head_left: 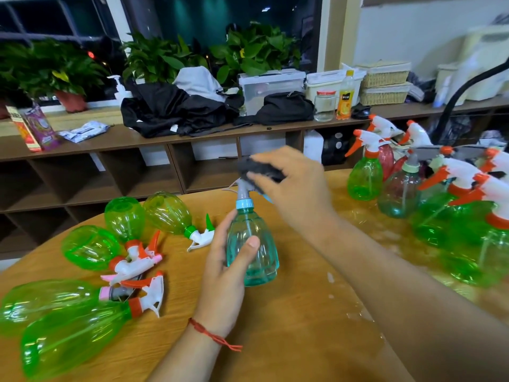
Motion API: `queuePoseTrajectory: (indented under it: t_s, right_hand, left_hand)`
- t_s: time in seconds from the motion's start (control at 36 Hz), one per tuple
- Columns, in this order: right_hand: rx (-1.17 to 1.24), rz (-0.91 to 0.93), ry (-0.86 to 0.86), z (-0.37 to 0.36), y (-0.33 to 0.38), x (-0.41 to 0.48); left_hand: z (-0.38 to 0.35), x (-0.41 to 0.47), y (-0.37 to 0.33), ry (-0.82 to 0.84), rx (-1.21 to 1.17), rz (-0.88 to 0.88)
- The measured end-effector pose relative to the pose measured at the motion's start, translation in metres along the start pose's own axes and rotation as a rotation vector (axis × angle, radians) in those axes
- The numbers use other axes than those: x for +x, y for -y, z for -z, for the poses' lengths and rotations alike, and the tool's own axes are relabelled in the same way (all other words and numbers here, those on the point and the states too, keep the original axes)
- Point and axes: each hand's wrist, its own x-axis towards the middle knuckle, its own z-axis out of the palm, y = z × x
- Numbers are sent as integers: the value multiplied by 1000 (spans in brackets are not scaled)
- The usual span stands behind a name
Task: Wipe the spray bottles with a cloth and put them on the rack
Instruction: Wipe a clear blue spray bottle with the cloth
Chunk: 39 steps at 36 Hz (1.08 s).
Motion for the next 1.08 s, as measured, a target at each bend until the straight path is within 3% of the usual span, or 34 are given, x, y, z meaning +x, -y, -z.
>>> queuePoseTrajectory:
  t_s: [0.06, 0.19, 0.33, 0.39, 0.5, 0.67, 0.75, 0.83, 0.97, 1.08]
  right_hand:
    - [-6, -52, -64, 2, -5, 5]
    - [65, 75, 212, -5, 14, -12]
    - [32, -71, -17, 8, -11, 11]
    - [23, -93, -35, 9, -14, 12]
    - [44, 20, 14, 11, -16, 5]
    - [4, 212, 304, 15, -21, -15]
    - [17, 239, 281, 19, -21, -13]
    - [63, 187, 192, 21, -19, -9]
    - [150, -1, 347, 20, -25, -3]
    - [404, -272, 102, 26, -23, 13]
  left_hand:
    - [-2, -1, -1, 0, -5, 0]
    - [-3, -3, -3, 11, 46, -31]
    - [-5, -2, -2, -15, -33, 3]
    - [-6, -2, -1, -7, -60, 21]
    - [-6, -1, 0, -5, -82, 38]
    - [-1, 3, -1, -87, -184, 68]
    - [2, 6, -3, -88, -160, 49]
    - [1, 5, -5, -83, -155, 36]
    - [2, 6, -6, -96, -265, 94]
    - [3, 5, -6, -61, -281, 81]
